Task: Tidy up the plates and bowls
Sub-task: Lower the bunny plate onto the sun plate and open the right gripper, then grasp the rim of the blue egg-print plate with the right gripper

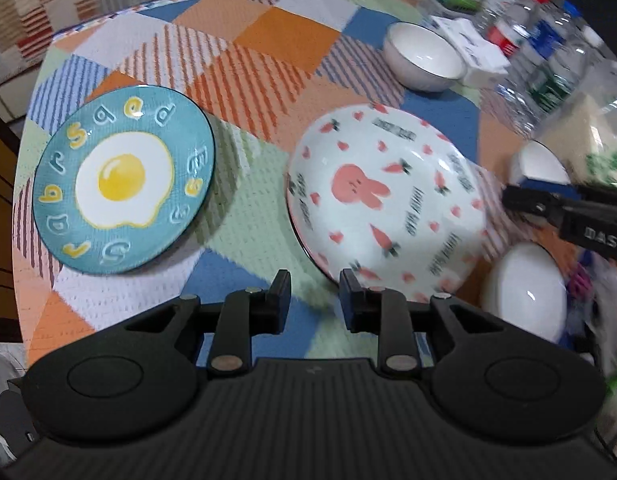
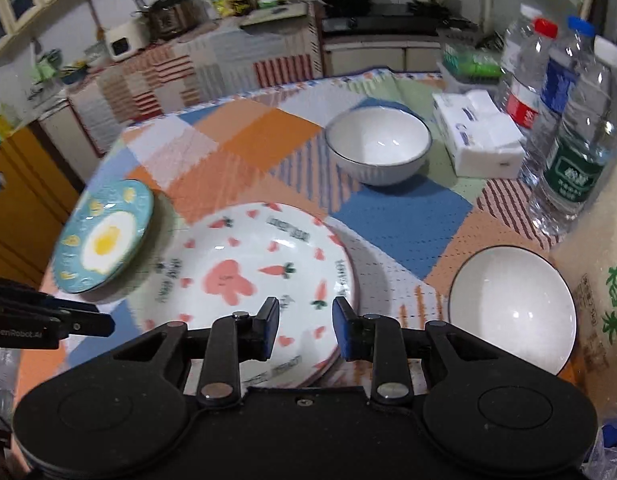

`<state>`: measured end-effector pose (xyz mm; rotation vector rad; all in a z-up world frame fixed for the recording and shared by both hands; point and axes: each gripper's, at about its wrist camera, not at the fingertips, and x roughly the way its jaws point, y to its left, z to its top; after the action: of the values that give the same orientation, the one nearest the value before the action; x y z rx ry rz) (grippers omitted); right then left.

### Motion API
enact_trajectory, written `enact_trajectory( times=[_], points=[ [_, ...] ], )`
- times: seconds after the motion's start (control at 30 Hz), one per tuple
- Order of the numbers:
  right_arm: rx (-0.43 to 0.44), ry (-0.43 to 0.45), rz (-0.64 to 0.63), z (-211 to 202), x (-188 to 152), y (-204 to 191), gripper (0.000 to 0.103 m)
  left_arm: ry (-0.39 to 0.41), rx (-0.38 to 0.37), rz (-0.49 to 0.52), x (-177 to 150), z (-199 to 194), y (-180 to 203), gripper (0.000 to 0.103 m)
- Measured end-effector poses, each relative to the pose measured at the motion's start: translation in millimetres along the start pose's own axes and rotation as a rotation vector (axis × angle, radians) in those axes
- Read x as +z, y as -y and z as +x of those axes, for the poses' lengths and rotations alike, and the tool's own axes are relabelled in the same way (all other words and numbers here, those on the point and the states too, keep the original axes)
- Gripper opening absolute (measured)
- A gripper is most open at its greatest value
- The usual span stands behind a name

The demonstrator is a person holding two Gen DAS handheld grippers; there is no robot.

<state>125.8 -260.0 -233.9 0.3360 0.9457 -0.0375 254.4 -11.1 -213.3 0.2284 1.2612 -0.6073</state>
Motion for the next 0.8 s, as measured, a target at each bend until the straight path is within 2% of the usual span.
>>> enact_trajectory(
  times=[0.07,0.13,0.33,0.4,0.43,0.5,0.63,0.8],
  points=[
    [0.000,0.010,-0.044,-7.8,0.7,-10.2,0.034,0.006,-0.019,0.001,-3.6,-17.2,-4.0,0.029],
    [0.005,0.019,-0.093,-16.5,1.1,-20.5,0.034,0.039,0.000,0.016,-8.9,-36.0,-7.0,0.032],
    [0.056,0.046,-0.164,-43.4,1.9,-45.4,0.045,0.101,0.028,-0.004,-21.0,-79.1,-21.8,0.032],
    [0.081,0.053,-0.184,-53.0,2.7,-54.3,0.045,0.132,0.034,0.007,-25.7,-89.2,-25.4,0.036],
    [0.092,0.061,-0.189,-56.9,3.9,-58.0,0.045,0.148,0.015,0.019,-28.1,-93.8,-27.2,0.043],
    [0.113,0.076,-0.196,-63.9,6.2,-65.6,0.045,0.158,-0.021,0.002,-32.6,-100.1,-33.0,0.046],
    [0.169,0.091,-0.218,-73.6,13.2,-83.2,0.049,0.206,0.032,-0.003,-40.3,-108.5,-41.0,0.054],
    [0.235,0.080,-0.277,-68.0,25.1,-110.0,0.060,0.266,0.078,-0.032,-43.1,-112.3,-60.6,0.068]
  ],
)
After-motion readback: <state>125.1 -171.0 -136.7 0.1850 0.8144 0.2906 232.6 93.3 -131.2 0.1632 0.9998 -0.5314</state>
